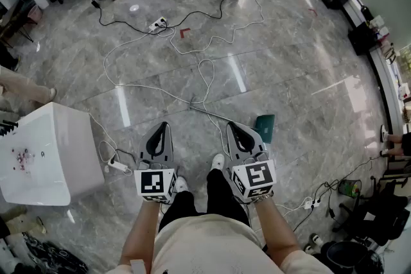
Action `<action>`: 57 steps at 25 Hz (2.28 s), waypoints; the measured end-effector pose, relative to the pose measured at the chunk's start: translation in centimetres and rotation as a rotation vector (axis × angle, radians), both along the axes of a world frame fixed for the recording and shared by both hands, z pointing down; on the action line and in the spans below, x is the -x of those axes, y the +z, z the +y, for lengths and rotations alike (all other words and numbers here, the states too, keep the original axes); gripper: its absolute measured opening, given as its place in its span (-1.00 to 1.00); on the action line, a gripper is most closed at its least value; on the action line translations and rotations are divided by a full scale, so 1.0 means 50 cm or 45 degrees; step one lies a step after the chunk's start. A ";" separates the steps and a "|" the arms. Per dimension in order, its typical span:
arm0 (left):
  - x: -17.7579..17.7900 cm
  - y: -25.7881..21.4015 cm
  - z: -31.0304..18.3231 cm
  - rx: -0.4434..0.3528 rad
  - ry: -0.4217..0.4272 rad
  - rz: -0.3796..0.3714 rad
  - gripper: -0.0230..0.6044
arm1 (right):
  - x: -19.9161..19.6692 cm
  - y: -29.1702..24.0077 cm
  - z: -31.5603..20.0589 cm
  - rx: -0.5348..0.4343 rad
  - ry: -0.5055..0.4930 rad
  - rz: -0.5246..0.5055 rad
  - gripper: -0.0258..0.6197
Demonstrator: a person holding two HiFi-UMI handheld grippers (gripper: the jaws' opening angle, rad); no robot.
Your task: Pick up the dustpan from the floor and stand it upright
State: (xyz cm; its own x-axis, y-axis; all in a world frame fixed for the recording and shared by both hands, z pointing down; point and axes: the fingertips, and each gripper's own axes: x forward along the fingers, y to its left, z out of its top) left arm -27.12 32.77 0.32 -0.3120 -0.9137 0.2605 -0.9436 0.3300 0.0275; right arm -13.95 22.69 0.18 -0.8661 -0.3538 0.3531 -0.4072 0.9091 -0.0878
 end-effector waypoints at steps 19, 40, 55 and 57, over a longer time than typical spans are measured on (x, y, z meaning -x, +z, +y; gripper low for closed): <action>0.220 0.409 -0.238 0.048 -0.414 0.239 -0.90 | 0.335 0.433 -0.276 0.200 -0.448 0.259 -0.86; 0.362 1.543 -0.315 0.094 -0.639 0.337 -0.90 | 0.523 1.694 -0.312 0.175 -0.960 0.718 -0.44; 0.401 1.831 -0.324 0.030 -0.771 0.214 -0.90 | 0.572 2.182 -0.311 0.094 -0.980 0.899 -0.44; 0.412 1.821 -0.330 0.012 -0.750 0.181 -0.90 | 0.578 2.187 -0.307 0.095 -0.998 0.908 -0.44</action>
